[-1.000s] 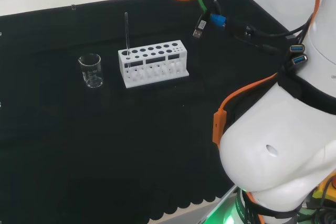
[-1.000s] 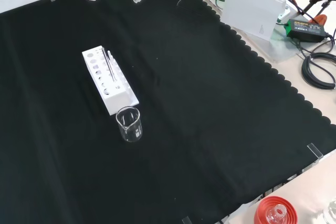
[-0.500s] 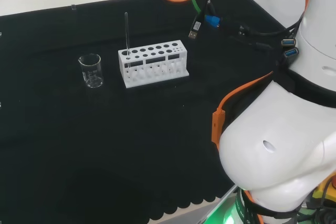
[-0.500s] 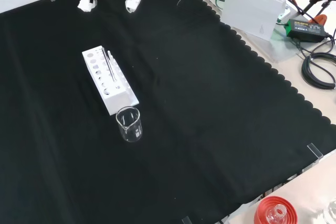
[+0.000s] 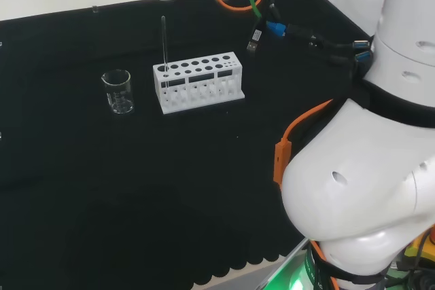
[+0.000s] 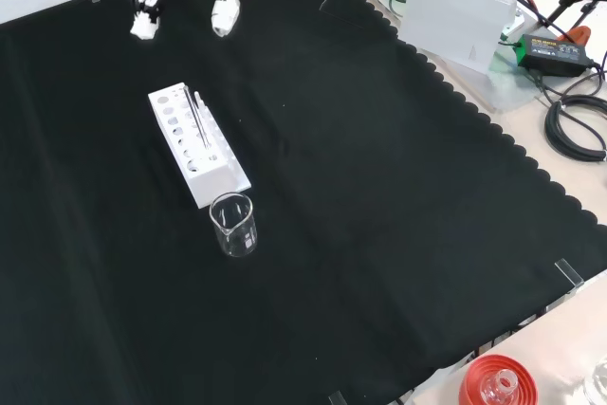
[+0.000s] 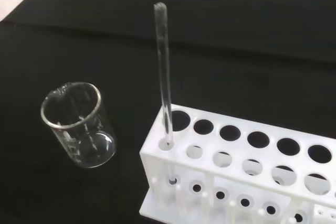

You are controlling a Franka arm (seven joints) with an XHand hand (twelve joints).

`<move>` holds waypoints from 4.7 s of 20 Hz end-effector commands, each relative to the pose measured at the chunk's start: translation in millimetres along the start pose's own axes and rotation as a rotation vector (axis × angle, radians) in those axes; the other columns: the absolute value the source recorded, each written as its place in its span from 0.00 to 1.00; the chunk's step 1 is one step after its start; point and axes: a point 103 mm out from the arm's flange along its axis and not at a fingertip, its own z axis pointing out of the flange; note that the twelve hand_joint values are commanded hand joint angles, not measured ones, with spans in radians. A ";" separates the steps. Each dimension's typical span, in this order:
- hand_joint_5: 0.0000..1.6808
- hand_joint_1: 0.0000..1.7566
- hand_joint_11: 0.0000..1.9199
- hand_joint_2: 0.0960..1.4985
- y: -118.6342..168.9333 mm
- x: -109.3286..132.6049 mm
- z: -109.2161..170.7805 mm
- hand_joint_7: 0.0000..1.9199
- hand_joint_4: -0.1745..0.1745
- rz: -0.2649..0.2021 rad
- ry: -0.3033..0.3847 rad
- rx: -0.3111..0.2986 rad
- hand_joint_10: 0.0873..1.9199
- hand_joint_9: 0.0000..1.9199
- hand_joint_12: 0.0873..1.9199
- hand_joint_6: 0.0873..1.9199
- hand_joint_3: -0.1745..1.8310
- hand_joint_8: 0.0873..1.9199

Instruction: Take the glass rod from the white test tube rack.

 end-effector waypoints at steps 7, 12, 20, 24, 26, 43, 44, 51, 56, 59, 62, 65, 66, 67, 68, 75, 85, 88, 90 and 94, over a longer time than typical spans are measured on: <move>0.21 0.22 0.27 0.56 24.2 -14.3 30.9 0.17 0.57 -0.033 0.019 0.030 0.45 0.28 0.72 0.00 0.25 0.43; 0.21 0.22 0.27 0.56 23.8 -11.2 44.6 0.17 0.57 -0.055 0.003 0.051 0.45 0.28 0.72 0.00 0.25 0.43; 0.22 0.21 0.30 0.56 23.6 -5.3 57.1 0.19 0.55 -0.055 -0.025 0.081 0.45 0.30 0.71 0.01 0.25 0.43; 0.23 0.21 0.32 0.56 26.6 -0.5 65.4 0.21 0.56 -0.067 -0.032 0.093 0.43 0.33 0.69 0.03 0.24 0.42; 0.23 0.21 0.33 0.56 29.3 1.2 69.2 0.21 0.56 -0.070 -0.030 0.103 0.42 0.34 0.69 0.04 0.24 0.42; 0.24 0.28 0.48 0.57 55.3 9.9 95.8 0.31 0.47 -0.097 -0.069 0.139 0.33 0.49 0.61 0.39 0.26 0.39; 0.25 0.30 0.49 0.57 56.3 10.1 96.0 0.32 0.47 -0.098 -0.070 0.135 0.33 0.50 0.61 0.41 0.26 0.39; 0.35 0.41 0.54 0.55 62.2 10.2 99.0 0.37 0.42 -0.081 -0.117 0.143 0.29 0.55 0.58 0.45 0.29 0.38; 0.38 0.44 0.57 0.53 66.4 10.2 92.2 0.39 0.40 -0.080 -0.112 0.122 0.28 0.57 0.56 0.45 0.32 0.37; 0.39 0.45 0.59 0.53 67.0 10.3 91.0 0.40 0.38 -0.095 -0.111 0.107 0.27 0.59 0.56 0.45 0.33 0.37; 0.42 0.46 0.62 0.52 66.7 9.1 90.6 0.43 0.34 -0.099 -0.124 0.098 0.25 0.61 0.54 0.45 0.35 0.36; 0.45 0.49 0.69 0.51 66.4 9.3 90.4 0.47 0.21 -0.099 -0.144 0.093 0.21 0.67 0.49 0.44 0.36 0.35; 0.47 0.51 0.71 0.51 66.9 10.7 90.0 0.48 0.15 -0.106 -0.144 0.084 0.19 0.70 0.46 0.43 0.37 0.34; 0.48 0.52 0.74 0.51 67.0 10.7 89.4 0.50 0.10 -0.112 -0.144 0.080 0.17 0.72 0.44 0.42 0.37 0.34; 0.49 0.53 0.76 0.51 67.0 10.5 88.9 0.51 0.05 -0.116 -0.144 0.074 0.14 0.74 0.41 0.42 0.37 0.34; 0.55 0.64 0.87 0.72 71.4 17.4 87.8 0.60 0.10 -0.106 -0.188 0.074 0.03 0.86 0.30 0.54 0.12 0.31; 0.62 0.67 0.92 0.71 72.4 24.0 88.6 0.77 0.00 -0.098 -0.247 0.057 0.00 0.94 0.20 0.46 0.08 0.25; 0.63 0.67 0.91 0.70 72.4 24.3 81.7 0.82 0.00 -0.092 -0.279 0.072 0.00 0.98 0.20 0.43 0.08 0.27; 0.64 0.68 0.92 0.70 70.7 24.0 79.9 0.84 0.00 -0.098 -0.279 0.069 0.02 0.99 0.22 0.42 0.07 0.28; 0.66 0.68 0.91 0.74 68.5 20.3 76.0 0.86 0.00 -0.096 -0.274 0.036 0.07 1.00 0.25 0.41 0.01 0.28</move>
